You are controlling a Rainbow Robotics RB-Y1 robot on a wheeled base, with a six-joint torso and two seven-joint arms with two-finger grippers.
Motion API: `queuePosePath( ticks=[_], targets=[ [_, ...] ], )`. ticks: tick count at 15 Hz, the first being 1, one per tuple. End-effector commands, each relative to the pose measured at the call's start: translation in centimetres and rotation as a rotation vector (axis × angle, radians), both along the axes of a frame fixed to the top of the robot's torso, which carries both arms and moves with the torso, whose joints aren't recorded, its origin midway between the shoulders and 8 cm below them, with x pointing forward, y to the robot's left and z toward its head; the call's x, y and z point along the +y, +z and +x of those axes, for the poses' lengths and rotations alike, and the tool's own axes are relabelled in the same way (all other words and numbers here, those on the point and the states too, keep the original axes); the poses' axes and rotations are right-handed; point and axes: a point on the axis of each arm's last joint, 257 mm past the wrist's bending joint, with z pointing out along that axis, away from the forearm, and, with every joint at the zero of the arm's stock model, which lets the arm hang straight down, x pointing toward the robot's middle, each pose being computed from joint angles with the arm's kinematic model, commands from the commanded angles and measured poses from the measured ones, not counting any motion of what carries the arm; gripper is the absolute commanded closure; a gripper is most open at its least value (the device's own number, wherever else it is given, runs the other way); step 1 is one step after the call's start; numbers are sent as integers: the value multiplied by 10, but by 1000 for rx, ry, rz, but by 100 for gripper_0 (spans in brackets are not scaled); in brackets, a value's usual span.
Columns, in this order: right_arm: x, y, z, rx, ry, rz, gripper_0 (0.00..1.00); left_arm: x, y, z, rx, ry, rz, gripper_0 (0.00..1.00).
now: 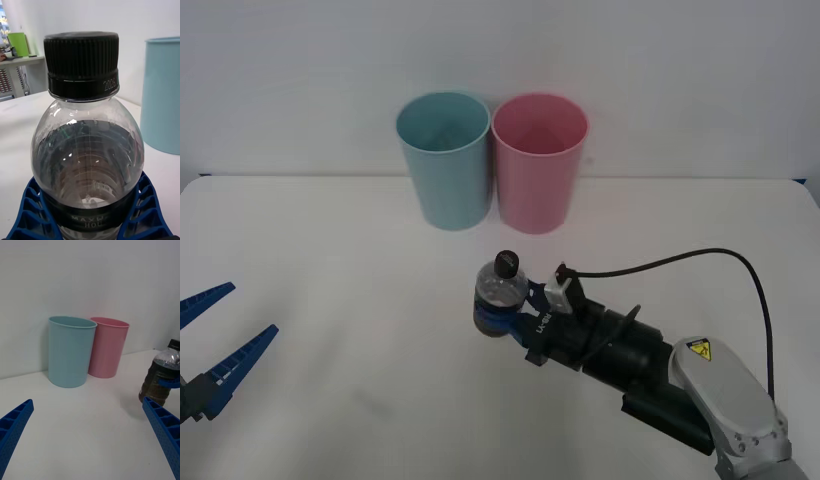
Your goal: Grasp the object on the table and drop it into the matching bin: aluminum can to the light blue bin, PET bottle to the pink bin.
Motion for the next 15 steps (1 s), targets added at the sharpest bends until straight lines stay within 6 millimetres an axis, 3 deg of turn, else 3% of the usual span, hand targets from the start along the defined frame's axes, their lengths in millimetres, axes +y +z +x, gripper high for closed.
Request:
queuePosePath(
  ticks=[1, 7, 15],
  targets=[
    [-18, 31, -18, 2, 4, 29, 100, 0, 0, 0, 0, 0, 0, 0],
    [-34, 107, -20, -98, -23, 43, 100, 0, 0, 0, 0, 0, 0, 0],
    [-35, 188, 17, -188, -53, 86, 100, 0, 0, 0, 0, 0, 0, 0]
  ],
)
